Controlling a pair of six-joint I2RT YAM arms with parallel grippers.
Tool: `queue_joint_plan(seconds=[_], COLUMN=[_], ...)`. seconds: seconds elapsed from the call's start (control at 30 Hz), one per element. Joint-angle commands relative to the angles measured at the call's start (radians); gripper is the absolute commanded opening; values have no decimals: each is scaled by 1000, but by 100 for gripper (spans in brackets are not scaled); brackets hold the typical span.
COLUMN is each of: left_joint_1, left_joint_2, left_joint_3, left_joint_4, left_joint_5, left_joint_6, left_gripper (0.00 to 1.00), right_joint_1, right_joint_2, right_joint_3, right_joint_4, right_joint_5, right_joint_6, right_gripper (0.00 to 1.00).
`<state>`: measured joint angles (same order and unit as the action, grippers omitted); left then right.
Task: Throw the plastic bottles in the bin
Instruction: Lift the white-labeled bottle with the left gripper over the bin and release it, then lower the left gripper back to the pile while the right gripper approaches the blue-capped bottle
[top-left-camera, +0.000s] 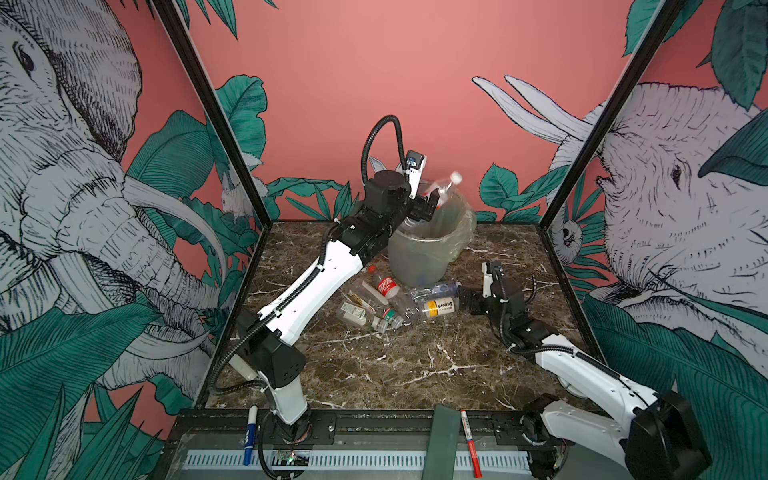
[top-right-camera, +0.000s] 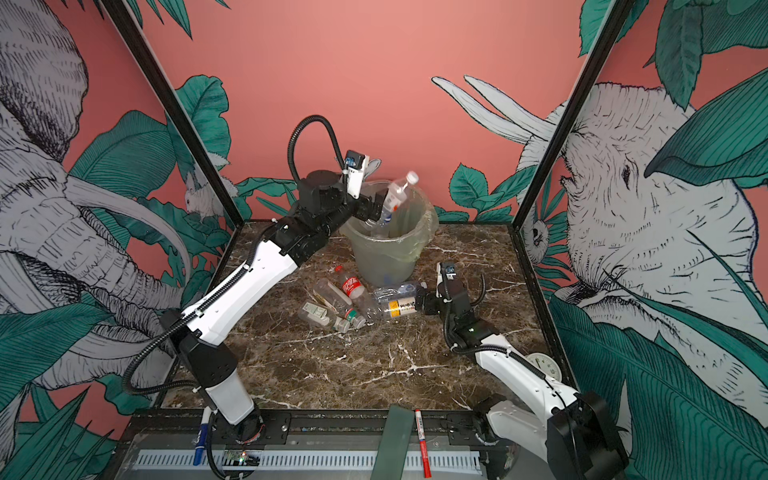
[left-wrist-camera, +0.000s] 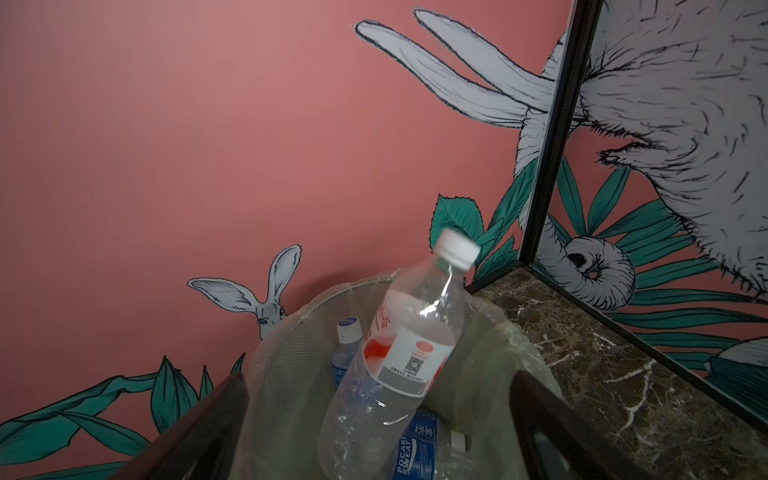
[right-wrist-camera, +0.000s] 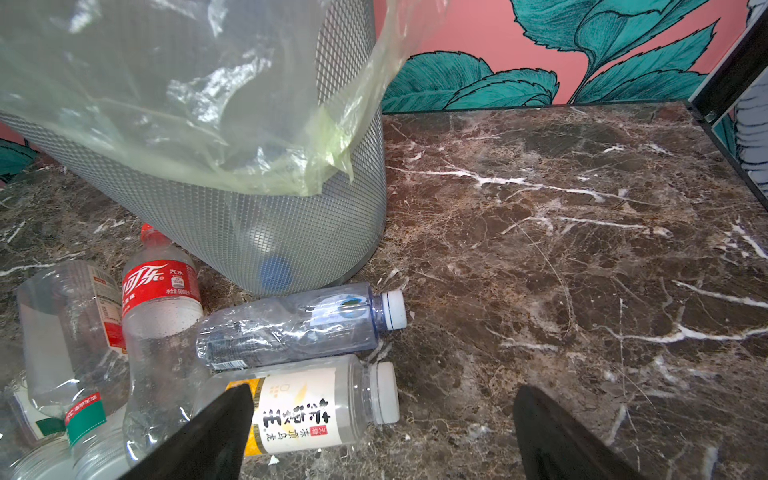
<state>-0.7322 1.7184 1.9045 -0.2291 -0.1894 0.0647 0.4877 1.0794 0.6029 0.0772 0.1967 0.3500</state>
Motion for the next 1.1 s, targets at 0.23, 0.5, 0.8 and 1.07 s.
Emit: queue_joint_plan(seconds=[0.23,0.5,0.8,1.07], left_joint_1=[-6,-6,-6,-5], left_joint_2=[-288,-458,-576,-556], left_joint_3=[-345,-640,-974,-1265], left_joint_4=[134,200,251,503], left_joint_5=[-15,-111,-212,-264], left_joint_6=[-49,-85,-207,-257], left_gripper=[100,100,100,99], right_joint_1=[-9,-9,-8,-9], right_joint_2=[-30,5,76,128], right_joint_3=[14,17,16,10], right_joint_4=[21,34,83,145], right_joint_5=[-29,-43,-75,-159], right_joint_6=[20,21,20,14], right_gripper=[99,99,99,99])
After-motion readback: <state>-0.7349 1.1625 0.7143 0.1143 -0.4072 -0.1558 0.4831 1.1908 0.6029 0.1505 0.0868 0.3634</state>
